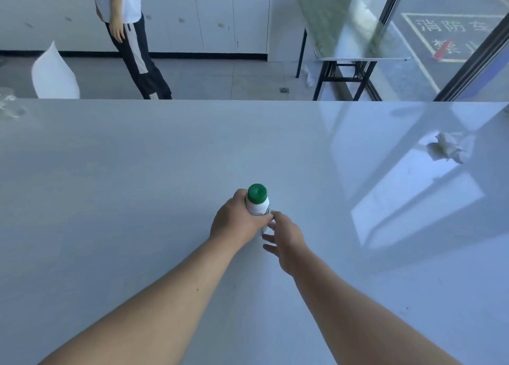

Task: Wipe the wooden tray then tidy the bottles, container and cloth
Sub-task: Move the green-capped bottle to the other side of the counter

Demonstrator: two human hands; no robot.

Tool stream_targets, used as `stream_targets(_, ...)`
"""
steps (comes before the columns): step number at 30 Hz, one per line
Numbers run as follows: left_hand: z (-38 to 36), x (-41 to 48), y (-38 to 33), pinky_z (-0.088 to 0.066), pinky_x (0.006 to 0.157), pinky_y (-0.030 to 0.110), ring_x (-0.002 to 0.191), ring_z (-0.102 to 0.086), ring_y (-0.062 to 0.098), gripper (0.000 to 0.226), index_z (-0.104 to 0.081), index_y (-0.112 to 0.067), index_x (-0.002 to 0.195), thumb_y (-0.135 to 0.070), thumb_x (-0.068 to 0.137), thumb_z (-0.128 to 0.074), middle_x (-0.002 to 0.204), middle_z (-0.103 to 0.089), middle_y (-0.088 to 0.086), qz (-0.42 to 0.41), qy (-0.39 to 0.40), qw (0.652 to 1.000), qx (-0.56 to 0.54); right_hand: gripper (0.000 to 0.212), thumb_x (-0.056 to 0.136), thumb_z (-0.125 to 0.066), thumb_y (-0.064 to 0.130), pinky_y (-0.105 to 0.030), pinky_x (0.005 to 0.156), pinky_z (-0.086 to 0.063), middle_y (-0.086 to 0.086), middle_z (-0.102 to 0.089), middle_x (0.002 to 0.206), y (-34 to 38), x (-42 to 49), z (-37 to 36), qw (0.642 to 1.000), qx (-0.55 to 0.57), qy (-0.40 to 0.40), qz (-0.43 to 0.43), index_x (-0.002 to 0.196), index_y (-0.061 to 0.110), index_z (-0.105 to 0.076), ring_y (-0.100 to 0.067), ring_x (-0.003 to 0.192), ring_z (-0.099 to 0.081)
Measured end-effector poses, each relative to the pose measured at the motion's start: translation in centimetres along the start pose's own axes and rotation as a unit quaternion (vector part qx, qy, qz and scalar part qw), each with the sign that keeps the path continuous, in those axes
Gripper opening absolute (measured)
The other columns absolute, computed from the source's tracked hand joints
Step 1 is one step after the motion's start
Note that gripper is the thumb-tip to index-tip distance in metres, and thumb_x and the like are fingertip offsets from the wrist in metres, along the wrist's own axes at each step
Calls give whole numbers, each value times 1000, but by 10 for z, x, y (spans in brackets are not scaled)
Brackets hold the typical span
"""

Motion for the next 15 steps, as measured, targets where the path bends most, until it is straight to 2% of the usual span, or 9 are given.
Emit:
stream_targets(3,14,-1,-8,-49,99,38,125,-56,17,93,-44,-39,142,-70,64,-82,140,-57,-13,-14,6,1000,-16,40,100,-49,44,-47,103,-52,6,-62,122,8,-5,11,999,-38,-4,27,135,29,-59,-25,115,-64)
stream_targets(4,24,-2,-15,-46,100,37,132,-51,18,98,-41,-38,146,-75,63,-77,147,-52,-10,-24,-13,1000,-12,46,100,-49,47,-45,106,-50,5,-62,128,13,-8,21,997,-64,-15,47,141,27,-56,-25,122,-61)
stream_targets(6,44,-7,-44,-41,99,33,138,-44,16,94,-45,-36,146,-80,65,-65,151,-50,-10,-73,-59,995,14,56,100,-48,51,-38,106,-44,3,-57,146,29,-20,52,982,-144,-62,106,149,24,-50,-22,134,-53)
stream_targets(8,49,-15,-85,-42,100,35,138,-42,15,82,-52,-34,140,-77,71,-60,145,-54,-12,-148,-84,983,70,63,96,-49,58,-37,104,-43,1,-55,150,44,-41,94,948,-245,-129,158,150,25,-49,-21,136,-51)
stream_targets(10,30,-25,-126,-43,98,37,135,-42,16,71,-54,-35,136,-71,76,-64,139,-58,-13,-205,-58,965,155,70,91,-50,64,-39,106,-41,4,-56,149,57,-68,141,897,-351,-196,185,150,27,-47,-21,137,-47)
stream_targets(13,-40,-49,-192,-40,103,40,136,-40,21,79,-46,-33,145,-69,78,-65,145,-52,-11,-273,25,913,303,79,87,-47,71,-40,112,-38,8,-48,154,70,-118,226,828,-452,-272,189,153,28,-41,-22,143,-37)
stream_targets(15,-96,-73,-233,-39,107,40,137,-39,23,87,-40,-32,150,-72,77,-64,151,-47,-9,-313,68,882,345,84,86,-45,74,-39,115,-35,6,-47,156,67,-158,292,801,-473,-321,176,155,27,-39,-23,145,-35)
Point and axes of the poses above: each hand's wrist, its own x-axis towards the middle knuckle, its own z-axis out of the back of the hand, y = z × x, the point moved 9 cm from there along x, towards the middle knuckle
